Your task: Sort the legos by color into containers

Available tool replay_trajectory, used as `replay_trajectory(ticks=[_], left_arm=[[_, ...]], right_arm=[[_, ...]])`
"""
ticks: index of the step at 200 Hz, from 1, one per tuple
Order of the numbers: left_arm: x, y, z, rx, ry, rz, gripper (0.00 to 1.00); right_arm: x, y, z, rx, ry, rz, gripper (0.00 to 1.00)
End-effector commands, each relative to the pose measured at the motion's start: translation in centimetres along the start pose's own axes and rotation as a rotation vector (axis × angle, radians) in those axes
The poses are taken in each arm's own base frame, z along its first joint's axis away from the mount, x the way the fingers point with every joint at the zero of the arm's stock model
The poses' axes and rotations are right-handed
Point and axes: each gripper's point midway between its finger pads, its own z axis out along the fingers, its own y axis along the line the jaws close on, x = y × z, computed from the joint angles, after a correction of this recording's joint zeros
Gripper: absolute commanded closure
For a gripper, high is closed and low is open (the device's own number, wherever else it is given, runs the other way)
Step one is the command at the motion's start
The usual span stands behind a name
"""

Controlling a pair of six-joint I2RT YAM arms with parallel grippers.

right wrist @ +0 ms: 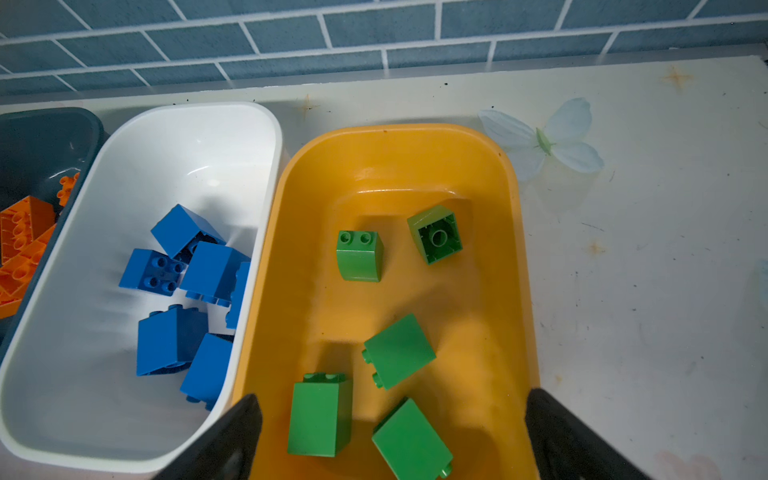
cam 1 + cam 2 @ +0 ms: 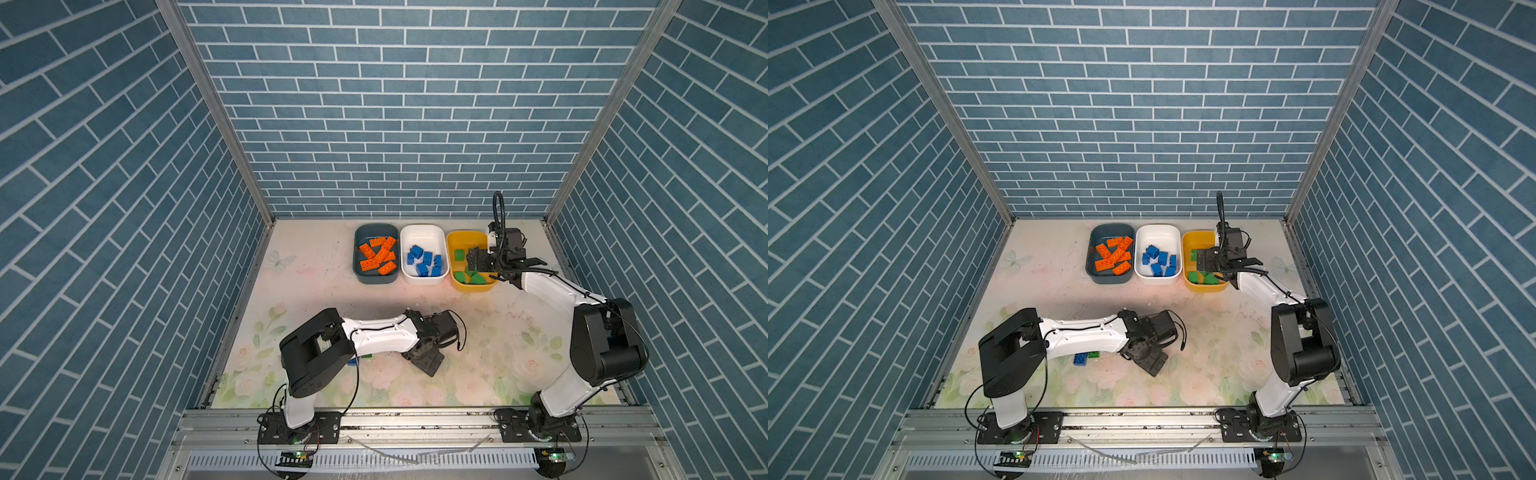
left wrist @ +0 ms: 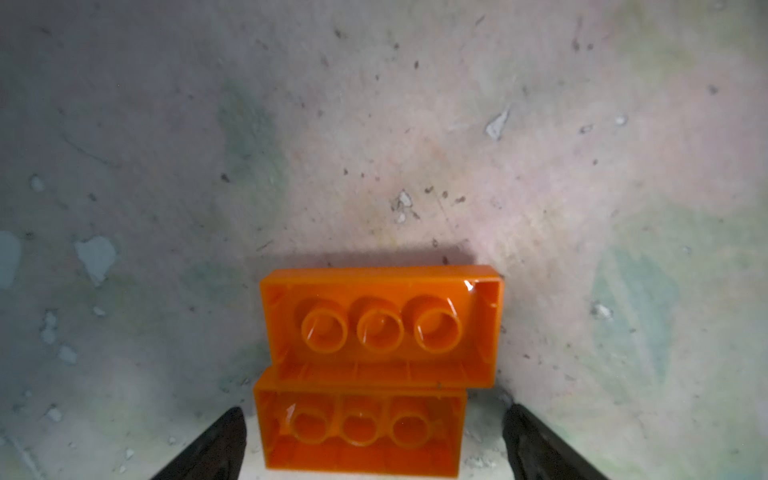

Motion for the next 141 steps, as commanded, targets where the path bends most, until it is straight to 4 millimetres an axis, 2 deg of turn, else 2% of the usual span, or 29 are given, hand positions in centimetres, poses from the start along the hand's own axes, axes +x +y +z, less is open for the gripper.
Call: replay_trajectory(ticks=[1,20,49,69,84,102,115,141], left_arm=[[0.6,0.7,1.0,-0.018,0.028,-0.003,0.04],[0.7,0.8,1.5,0.003,0.032,-0.02,0.1],[0.7,1.2,1.4,0.009,0.036,-0.018,0.31],[0.5,2.0,0.6,-0.012,0.024,-0.017,0.35],[-0.1,3.2,-0.8,-0.021,-0.004,-0.033,0.36],[-1.7,5.7,-3.2,-0.003,-0.074,-0.101,0.37],[-3.6,7.9,-5.2,0.02,-0.154,-0.165,0.37],[-8.1,14.5,-8.5,-0.01,-0.321,-0.31,0.36]], right_arm=[[-0.9,0.0,-1.9,0.01,-0.035,0.05,0.01],[-0.5,0.3,-2.5,-0.01,-0.033,0.056,0.01],[0.0,0.5,-3.4,-0.027,-0.025,0.072,0.01],[0.2,0.6,-4.0,-0.033,-0.03,0.076,0.01],[0.3,0.5,-4.5,-0.034,-0.039,0.082,0.01],[0.3,0.5,-5.1,-0.04,-0.061,0.095,0.01],[0.2,0.5,-5.5,-0.045,-0.08,0.11,0.01],[0.1,0.3,-6.1,-0.04,-0.111,0.169,0.01]])
